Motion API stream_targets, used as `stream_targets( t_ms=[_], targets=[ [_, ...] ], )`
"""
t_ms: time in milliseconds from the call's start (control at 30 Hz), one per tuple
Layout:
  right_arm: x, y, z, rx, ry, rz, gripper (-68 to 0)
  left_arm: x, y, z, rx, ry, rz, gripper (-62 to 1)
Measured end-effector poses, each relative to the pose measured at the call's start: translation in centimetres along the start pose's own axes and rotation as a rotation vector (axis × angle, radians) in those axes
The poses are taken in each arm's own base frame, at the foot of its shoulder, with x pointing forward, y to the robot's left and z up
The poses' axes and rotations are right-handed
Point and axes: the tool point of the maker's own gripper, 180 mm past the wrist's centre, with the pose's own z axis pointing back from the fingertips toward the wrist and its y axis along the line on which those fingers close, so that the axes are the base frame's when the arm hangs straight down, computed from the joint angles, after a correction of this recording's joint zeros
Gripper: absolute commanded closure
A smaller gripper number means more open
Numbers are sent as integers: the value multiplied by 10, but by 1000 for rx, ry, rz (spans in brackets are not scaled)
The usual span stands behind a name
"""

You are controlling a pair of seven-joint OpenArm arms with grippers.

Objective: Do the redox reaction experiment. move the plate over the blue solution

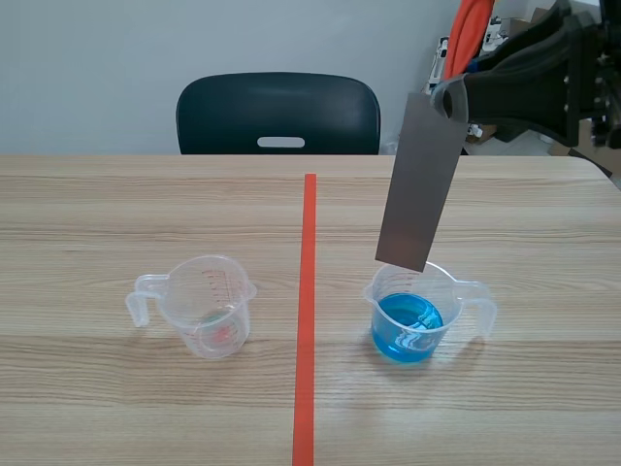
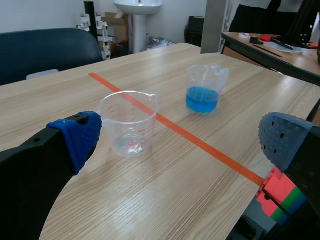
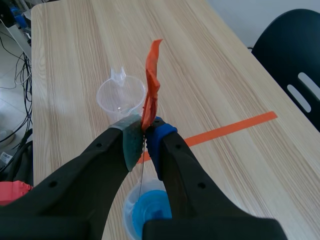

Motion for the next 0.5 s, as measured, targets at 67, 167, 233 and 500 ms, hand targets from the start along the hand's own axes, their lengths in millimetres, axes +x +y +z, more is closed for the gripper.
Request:
stream_targets(
  t_ms=[67, 167, 233, 500],
  targets=[
    [-3, 0, 4, -7, 1, -12, -6, 5, 1, -3, -16, -4, 7, -623],
    [-5, -1, 11, -22, 0, -21, -6, 12, 3, -6, -33, -19, 13, -623],
    [-4, -4, 17, -35, -6, -16, -6, 14, 4, -8, -44, -18, 8, -623],
    [-4, -4, 33, -55, 42, 58, -6, -1, 2, -23, -121, 101, 6, -623]
  ],
)
